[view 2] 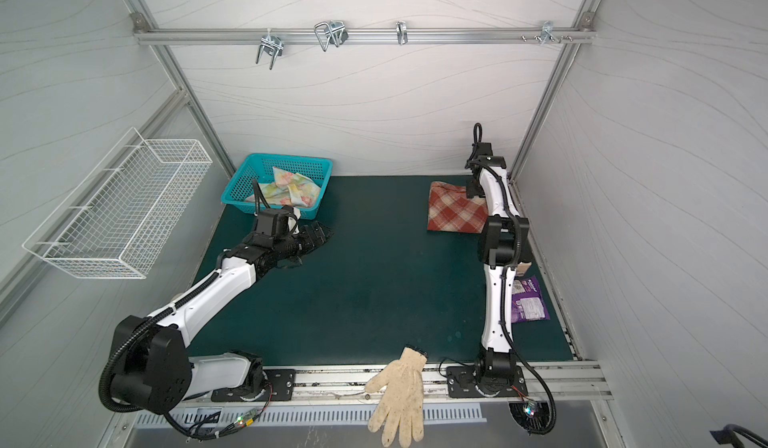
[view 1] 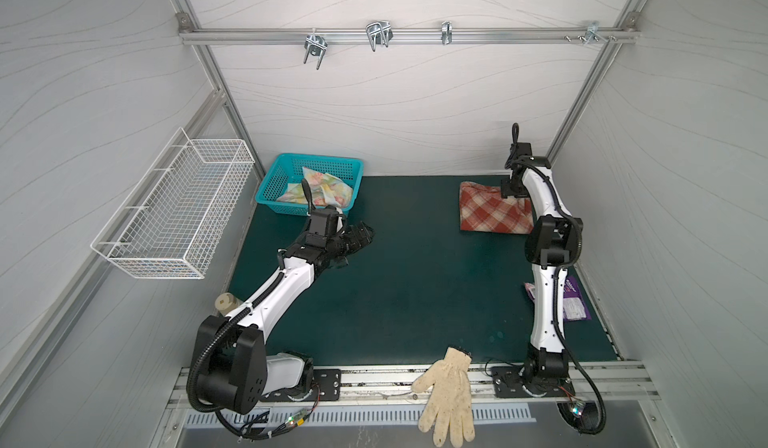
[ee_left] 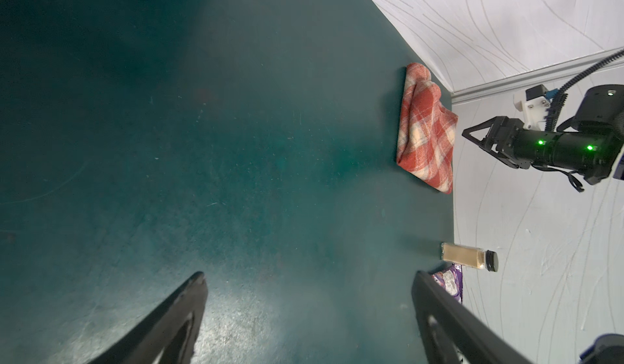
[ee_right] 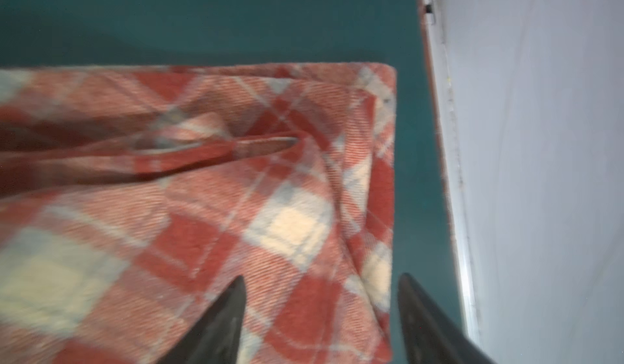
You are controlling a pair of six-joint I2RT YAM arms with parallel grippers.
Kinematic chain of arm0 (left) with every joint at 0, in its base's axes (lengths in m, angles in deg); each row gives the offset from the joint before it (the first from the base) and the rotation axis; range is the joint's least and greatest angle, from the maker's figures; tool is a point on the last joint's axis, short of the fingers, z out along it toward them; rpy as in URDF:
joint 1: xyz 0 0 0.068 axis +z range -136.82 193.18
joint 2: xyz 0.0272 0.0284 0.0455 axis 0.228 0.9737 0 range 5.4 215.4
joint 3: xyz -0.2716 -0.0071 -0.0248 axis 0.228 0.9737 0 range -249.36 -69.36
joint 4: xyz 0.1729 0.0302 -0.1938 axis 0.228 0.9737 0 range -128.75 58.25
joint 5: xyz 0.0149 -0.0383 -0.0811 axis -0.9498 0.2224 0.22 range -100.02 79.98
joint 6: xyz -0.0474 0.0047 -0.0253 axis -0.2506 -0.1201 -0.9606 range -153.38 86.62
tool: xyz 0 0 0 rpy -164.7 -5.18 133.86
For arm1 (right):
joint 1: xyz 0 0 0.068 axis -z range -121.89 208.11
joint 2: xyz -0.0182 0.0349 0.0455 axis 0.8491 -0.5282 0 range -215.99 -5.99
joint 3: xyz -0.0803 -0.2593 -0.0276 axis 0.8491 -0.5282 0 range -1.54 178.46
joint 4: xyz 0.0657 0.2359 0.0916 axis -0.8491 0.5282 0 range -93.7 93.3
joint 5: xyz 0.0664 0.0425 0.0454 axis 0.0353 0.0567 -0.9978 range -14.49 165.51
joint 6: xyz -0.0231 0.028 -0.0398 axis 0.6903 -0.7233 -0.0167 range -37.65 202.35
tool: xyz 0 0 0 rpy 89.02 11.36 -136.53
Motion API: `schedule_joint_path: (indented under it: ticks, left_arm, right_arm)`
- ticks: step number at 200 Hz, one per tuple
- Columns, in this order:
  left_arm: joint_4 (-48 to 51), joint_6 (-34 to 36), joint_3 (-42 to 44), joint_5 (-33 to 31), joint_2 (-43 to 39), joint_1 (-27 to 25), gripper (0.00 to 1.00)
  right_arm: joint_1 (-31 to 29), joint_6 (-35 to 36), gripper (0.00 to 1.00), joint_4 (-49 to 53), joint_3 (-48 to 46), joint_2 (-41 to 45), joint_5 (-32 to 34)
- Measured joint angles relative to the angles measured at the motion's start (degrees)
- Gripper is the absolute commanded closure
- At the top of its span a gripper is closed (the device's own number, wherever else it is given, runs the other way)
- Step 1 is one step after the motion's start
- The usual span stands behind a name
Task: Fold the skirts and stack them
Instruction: 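Carry the plaid bundle farther from the robot with the right gripper and release, then reach into the teal basket and grasp the floral skirt with the left gripper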
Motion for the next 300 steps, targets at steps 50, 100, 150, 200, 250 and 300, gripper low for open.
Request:
schedule_joint_path:
  ticks: [50,100,150,200,250,300]
  left_arm:
    - [5.8,0.2,-5.1,-4.2,-0.9,-0.4,0.01]
    - [11.6,0.3,-18.3,-13.3,1.9,-0.3,0.01]
    - [15.1,1.0,-30.7,-18.3,15.3,3.9,0.01]
    - [17.7,3.1,-44.9,-17.6,31.6,10.5,0.05]
    - [21.3,5.8,-62.3,-14.4,48.3,15.9,0.09]
    - [24.1,7.2,-68.6,-12.3,56.9,16.0,0.21]
  right_arm:
    - [-4.7,-7.4,0.01,-4.3,-11.3,14.1,-12.1]
    - [-13.2,-13.7,0.01,-11.4,-22.9,32.3,-24.1]
    - [-18.8,-16.8,0.01,-19.9,-43.6,46.3,-30.0]
    - [-22.2,-17.4,0.01,-25.4,-59.5,54.5,-33.7]
    - [-22.6,-19.3,0.01,-29.8,-68.6,60.0,-37.2]
    - [-22.9,-20.4,0.01,-32.3,-70.5,60.3,-39.5]
